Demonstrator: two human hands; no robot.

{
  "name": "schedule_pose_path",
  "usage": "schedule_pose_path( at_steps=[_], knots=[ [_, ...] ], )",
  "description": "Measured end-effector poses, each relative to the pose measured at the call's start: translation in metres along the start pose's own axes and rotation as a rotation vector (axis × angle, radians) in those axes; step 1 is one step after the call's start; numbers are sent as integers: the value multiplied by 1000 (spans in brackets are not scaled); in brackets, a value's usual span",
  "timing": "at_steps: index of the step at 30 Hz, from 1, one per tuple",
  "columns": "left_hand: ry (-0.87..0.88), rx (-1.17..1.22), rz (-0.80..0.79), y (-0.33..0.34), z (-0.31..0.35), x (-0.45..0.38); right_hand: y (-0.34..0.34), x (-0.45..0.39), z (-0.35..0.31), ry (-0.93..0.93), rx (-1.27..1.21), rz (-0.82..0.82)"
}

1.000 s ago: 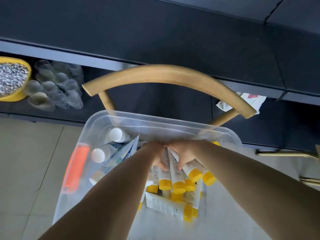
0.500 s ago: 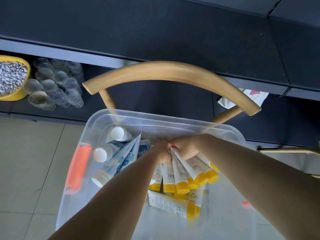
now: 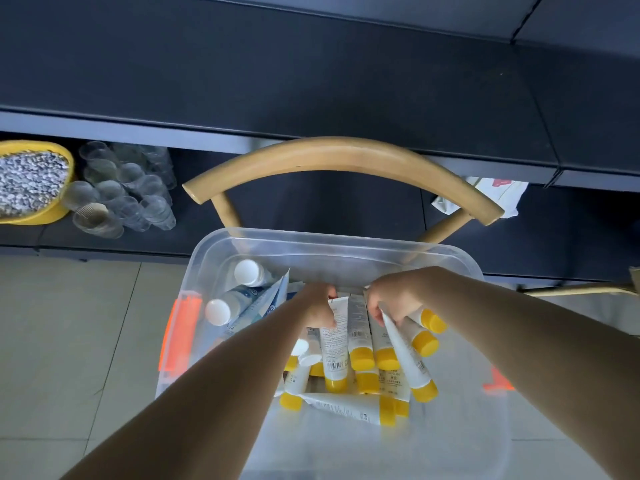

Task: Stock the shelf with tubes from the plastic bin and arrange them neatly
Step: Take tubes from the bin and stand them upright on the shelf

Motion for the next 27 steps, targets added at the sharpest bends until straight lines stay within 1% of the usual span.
schedule_pose_path(
  at_steps=[3,7,9,12,18,27],
  knots=[
    [33,13,34,-6,-1,15,4,19,-1,6,-17,1],
    [83,34,95,-19,3,43,22,48,-11,68,-43,11],
    [113,20,126,-32,7,61,25,69,-20,77,-77,59],
    [169,20,151,-62,18,94,16,111,-32,111,-189,190],
    [264,-58,230,-136,41,173,-46,203,-64,131,-247,495],
    [389,-134,392,-264,85,301,-158,338,-118,199,-223,768]
  ],
)
Point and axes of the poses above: each hand's wrist, its own x-axis away from the middle knuckle, its own y-axis out of the palm, z = x × y, the point moved 3 cm from there along -x, towards the middle knuckle, and after that the axes turned 2 degrees about -x, right-handed, at the moved point
